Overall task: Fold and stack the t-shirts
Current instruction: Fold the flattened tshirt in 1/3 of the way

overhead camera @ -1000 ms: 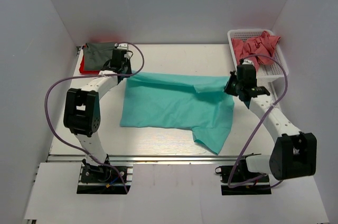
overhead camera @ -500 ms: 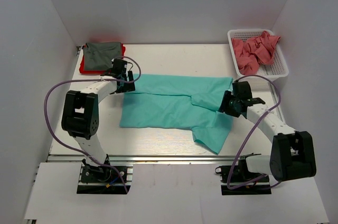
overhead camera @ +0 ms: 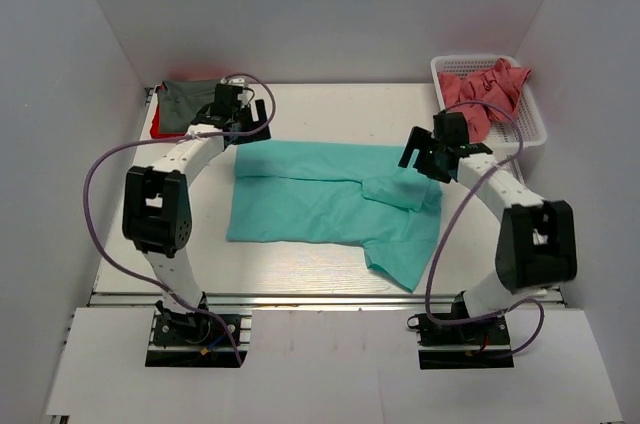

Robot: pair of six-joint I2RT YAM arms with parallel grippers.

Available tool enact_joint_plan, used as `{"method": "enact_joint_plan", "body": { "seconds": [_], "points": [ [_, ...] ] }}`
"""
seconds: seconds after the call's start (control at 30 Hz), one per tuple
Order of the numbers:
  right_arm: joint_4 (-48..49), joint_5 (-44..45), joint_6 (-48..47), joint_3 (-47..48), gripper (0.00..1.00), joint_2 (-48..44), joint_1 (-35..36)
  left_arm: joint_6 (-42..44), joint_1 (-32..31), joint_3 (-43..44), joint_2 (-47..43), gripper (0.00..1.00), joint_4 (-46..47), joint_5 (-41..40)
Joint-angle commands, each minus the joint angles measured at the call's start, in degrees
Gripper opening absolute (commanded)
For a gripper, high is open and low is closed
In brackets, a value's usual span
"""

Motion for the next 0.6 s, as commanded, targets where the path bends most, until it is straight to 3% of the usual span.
{"method": "enact_joint_plan", "body": {
  "seconds": [0.0,0.3,0.57],
  "points": [
    [-1.58,-1.20,1.23,5.01,0.90,6.69,-0.33,0.50,0.34,3.15,6.08,1.00,0.35,7.06],
    [-6.59,0.29,0.88,17.23,0.90,27.59,-0.33,-0.03,0.87,4.39,16.80,1.00,0.35,9.61],
    [-10.11,2.40,-4.30,34.45,0.90,42.09,-1.29,-0.03,2.72,14.92,25.69,1.00,-4.12,6.01]
  ]
}}
